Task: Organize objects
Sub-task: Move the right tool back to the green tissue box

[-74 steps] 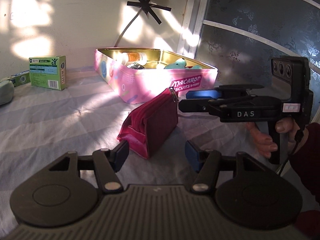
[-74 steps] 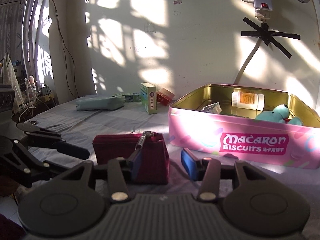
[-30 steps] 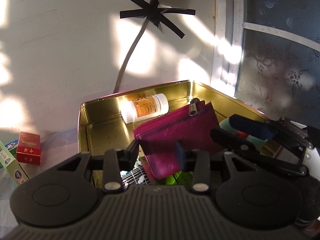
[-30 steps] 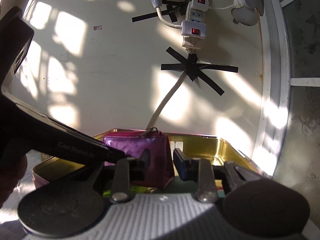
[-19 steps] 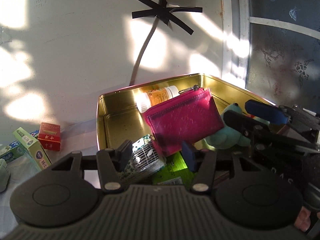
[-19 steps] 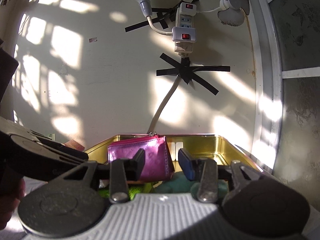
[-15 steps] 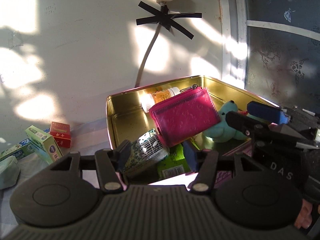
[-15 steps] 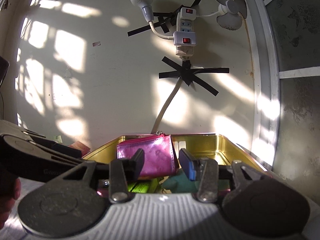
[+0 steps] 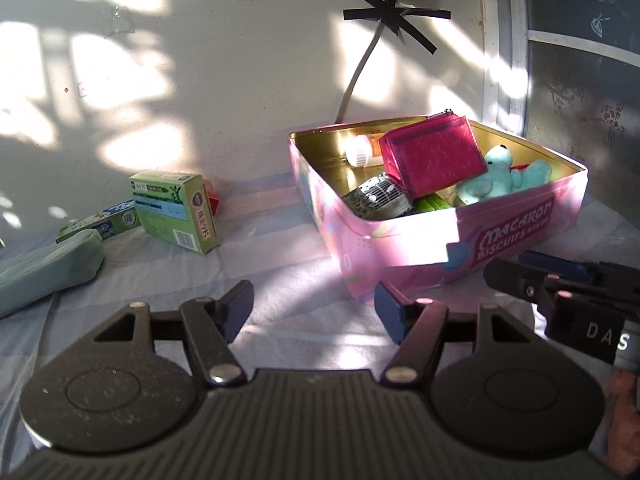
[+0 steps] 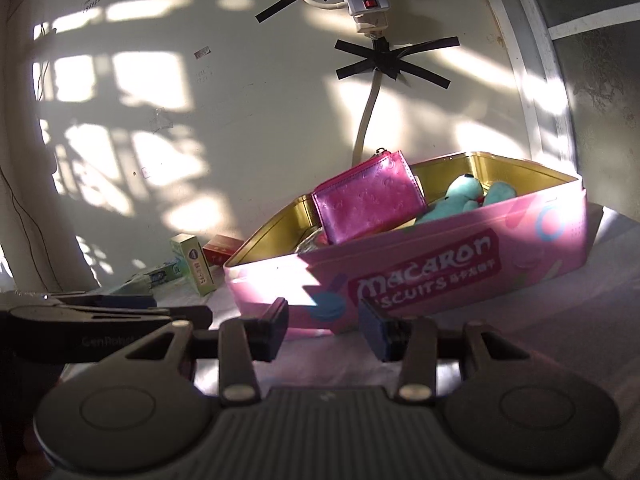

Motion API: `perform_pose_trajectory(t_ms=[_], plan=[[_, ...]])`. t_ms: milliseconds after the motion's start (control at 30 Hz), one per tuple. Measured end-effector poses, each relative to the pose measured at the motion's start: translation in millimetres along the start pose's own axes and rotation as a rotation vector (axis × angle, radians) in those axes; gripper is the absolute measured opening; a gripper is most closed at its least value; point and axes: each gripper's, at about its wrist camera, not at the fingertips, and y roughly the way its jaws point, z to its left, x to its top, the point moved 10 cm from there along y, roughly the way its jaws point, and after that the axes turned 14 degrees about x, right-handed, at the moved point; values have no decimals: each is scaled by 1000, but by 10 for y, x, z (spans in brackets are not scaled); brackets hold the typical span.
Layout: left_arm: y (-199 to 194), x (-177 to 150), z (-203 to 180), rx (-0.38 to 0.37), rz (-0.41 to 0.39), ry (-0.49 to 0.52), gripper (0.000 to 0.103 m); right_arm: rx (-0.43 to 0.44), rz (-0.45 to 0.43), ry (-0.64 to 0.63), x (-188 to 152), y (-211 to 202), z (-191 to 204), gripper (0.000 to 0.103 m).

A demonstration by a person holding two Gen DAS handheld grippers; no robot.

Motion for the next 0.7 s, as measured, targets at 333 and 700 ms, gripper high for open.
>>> perform_pose_trajectory(t_ms=[333, 700], plan=[[145, -444, 425, 94, 61, -49, 69, 12, 43, 22, -186, 78, 166, 41], [-17, -413, 432, 129, -61, -29, 72, -5, -9, 61, -148, -10, 88, 46]])
